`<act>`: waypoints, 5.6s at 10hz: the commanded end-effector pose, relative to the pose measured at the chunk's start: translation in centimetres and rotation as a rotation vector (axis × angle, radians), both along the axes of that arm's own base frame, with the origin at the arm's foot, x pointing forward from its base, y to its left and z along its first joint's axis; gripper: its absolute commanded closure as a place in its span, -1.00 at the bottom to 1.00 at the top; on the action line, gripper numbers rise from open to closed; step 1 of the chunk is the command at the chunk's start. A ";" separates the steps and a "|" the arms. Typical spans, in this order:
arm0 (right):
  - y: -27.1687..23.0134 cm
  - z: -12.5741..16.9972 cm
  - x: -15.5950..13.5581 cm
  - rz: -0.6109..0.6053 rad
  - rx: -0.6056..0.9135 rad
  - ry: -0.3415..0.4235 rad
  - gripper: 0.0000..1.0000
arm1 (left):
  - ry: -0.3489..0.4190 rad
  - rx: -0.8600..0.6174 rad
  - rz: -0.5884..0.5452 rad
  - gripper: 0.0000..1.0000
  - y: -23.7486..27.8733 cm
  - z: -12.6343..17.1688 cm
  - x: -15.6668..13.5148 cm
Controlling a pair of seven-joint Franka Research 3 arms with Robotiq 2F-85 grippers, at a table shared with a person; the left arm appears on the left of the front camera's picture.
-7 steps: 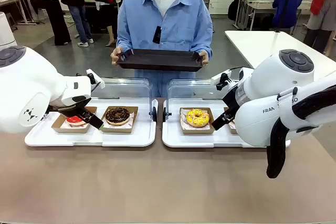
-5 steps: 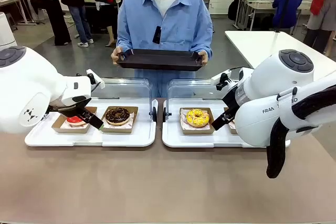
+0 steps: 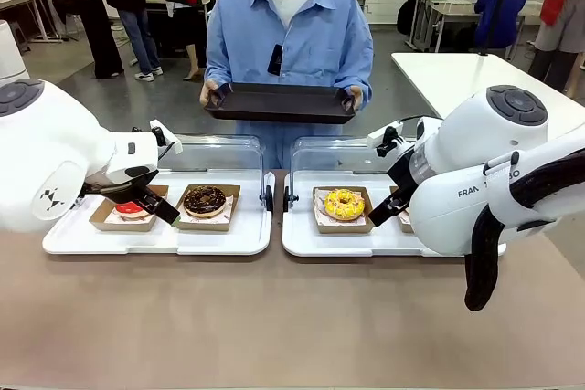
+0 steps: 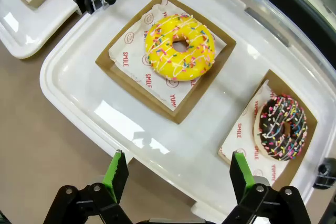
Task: Provide the desired donut to the person.
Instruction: Pick up and lift the Paper togo box containing the Donut pointed at by the person.
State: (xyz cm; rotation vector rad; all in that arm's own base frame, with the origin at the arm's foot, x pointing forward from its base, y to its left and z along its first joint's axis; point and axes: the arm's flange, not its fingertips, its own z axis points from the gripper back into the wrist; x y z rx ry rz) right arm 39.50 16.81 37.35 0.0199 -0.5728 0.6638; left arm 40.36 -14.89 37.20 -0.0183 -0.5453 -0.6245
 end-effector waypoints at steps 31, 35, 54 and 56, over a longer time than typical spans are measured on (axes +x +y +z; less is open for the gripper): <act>-21.8 20.6 -11.0 0.322 0.596 0.015 -1.00 | -0.128 -0.464 -0.596 -1.00 17.0 18.2 -7.4; -29.1 19.2 -12.9 0.330 0.664 -0.060 -1.00 | -0.161 -0.525 -0.532 -1.00 23.9 17.0 -8.3; -31.8 19.2 -13.4 0.319 0.609 0.022 -1.00 | 0.095 -0.434 -0.563 -1.00 27.2 18.6 -8.6; -31.8 19.2 -13.4 0.319 0.609 0.022 -1.00 | 0.095 -0.434 -0.563 -1.00 27.2 18.6 -8.6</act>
